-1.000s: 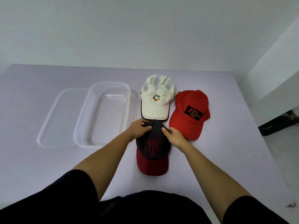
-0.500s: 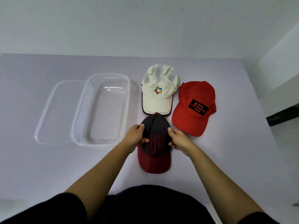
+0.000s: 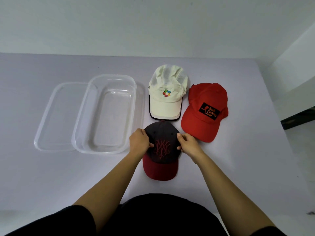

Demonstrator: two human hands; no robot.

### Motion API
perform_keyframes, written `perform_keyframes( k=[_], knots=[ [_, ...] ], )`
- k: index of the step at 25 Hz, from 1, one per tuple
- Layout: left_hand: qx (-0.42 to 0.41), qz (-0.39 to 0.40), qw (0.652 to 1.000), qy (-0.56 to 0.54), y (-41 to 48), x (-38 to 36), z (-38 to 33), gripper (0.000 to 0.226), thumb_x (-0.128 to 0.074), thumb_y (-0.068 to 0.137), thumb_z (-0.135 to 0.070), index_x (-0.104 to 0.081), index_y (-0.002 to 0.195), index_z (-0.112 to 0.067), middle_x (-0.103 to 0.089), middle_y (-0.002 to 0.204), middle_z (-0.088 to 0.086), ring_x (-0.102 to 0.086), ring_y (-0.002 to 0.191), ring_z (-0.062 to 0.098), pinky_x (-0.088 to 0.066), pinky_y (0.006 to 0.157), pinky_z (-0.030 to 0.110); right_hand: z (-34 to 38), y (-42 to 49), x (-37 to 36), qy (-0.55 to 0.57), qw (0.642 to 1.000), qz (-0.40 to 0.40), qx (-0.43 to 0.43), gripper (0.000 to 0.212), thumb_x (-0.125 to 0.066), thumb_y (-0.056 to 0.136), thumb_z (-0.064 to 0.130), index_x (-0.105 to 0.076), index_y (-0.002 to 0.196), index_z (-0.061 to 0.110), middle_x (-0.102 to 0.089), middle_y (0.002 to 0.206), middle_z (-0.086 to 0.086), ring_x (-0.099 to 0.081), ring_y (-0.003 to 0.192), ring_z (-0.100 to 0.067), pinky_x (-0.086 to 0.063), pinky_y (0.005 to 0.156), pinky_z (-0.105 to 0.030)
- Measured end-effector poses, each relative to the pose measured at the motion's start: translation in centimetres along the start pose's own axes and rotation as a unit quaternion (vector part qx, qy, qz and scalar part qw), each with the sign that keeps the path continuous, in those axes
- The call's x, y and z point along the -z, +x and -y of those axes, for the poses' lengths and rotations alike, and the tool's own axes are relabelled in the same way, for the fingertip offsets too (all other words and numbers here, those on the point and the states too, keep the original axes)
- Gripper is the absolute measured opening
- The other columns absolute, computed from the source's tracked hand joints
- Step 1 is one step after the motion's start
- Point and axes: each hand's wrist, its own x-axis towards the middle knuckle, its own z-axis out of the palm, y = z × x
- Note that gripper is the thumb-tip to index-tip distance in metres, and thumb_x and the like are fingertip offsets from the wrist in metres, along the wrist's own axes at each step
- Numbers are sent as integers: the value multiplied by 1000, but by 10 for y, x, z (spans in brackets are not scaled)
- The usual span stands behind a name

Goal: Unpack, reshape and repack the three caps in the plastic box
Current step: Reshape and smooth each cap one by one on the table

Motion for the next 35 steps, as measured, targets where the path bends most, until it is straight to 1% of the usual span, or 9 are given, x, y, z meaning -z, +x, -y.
perform_keyframes(
  k=[4,6,8,12,15,18,25,29,35],
  knots=[
    [-151,-81,967,187,-17,12,-21,36,-35,94,-6,-54,124,-1,-59,117,18,-61,100,36,-46,87,39,2,-12,17,-102,970,-145,167,31,-51,94,27,-58,118,9,-58,109,-3,-62,84,-16,-44,70,-11],
    [-236,-98,951,174,-24,15,-37,41,-37,94,-6,-50,133,-5,-54,130,16,-56,113,34,-42,95,38,-5,-16,28,-152,925,-249,244,32,-56,90,15,-55,121,7,-54,122,-10,-56,107,-23,-42,82,-16],
    [-302,-65,935,174,-24,8,-54,43,-39,93,-6,-47,136,-4,-52,135,16,-53,119,32,-40,100,37,-16,-8,41,-236,902,-294,213,60,-62,82,8,-37,137,6,-33,144,-19,-37,131,-32,-38,102,-31],
    [-367,61,894,250,-15,-33,-82,50,-45,89,-4,-40,138,1,-46,140,20,-47,126,34,-37,102,35,-35,15,58,-319,916,-223,99,102,-69,77,15,4,147,4,5,155,-27,-1,144,-38,-14,117,-45],
    [-370,190,832,366,-1,-67,-98,76,-51,85,-4,-9,149,1,-11,157,23,-19,144,34,-21,115,34,-37,25,61,-336,919,-175,109,89,-56,89,17,10,147,4,6,155,-27,-4,144,-39,-17,117,-45],
    [-362,206,786,456,13,-101,-96,81,-47,91,-5,9,148,0,8,157,26,-1,146,38,-15,119,45,-36,23,67,-298,928,-189,119,73,-42,95,15,8,147,3,5,156,-24,-2,146,-33,-16,116,-40],
    [-322,142,838,417,14,-149,-63,55,-5,96,-13,9,147,4,4,155,32,-3,145,44,-16,117,45,-51,12,92,-296,915,-250,109,71,-49,90,7,-8,147,-1,-15,154,-24,-34,136,-38,-43,99,-44],
    [-274,172,880,347,-3,-148,-77,63,-29,99,-13,7,148,1,-1,157,27,-8,146,38,-16,117,41,-45,15,96,-310,890,-300,146,56,-45,88,-4,-31,142,-2,-55,124,-30,-61,98,-44,-51,78,-46],
    [-309,178,915,192,-13,-146,-90,60,-39,93,-13,-18,148,-9,-47,139,21,-53,114,41,-44,95,45,-28,2,102,-194,886,-376,192,53,-50,81,-9,-49,133,2,-69,84,-26,-63,68,-40,-52,66,-42]
  ],
)
